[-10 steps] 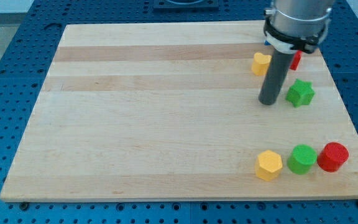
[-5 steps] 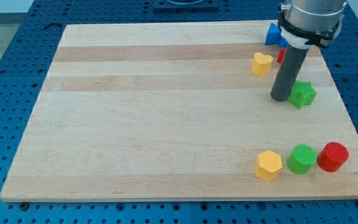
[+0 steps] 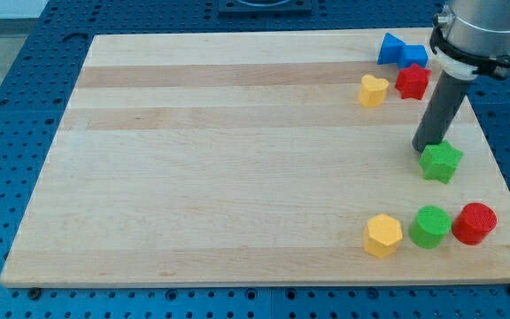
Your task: Move the green star above the red circle
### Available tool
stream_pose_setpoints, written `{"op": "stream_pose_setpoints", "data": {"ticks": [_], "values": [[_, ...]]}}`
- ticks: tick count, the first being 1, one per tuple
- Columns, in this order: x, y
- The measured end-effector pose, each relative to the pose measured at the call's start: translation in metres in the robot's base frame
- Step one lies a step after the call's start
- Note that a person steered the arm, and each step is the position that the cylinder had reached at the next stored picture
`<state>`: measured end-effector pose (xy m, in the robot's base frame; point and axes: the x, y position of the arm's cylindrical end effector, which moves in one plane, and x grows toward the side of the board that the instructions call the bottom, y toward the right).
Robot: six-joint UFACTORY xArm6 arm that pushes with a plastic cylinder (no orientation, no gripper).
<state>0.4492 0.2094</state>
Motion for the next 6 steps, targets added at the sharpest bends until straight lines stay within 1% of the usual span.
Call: {"op": "stream_pose_setpoints", "data": {"ticks": [1,2,3,5,6], "values": [[0.0,0.0],[0.016,0.0],[0.041,0.0],[0.045,0.0],[0.055,0.0]]}}
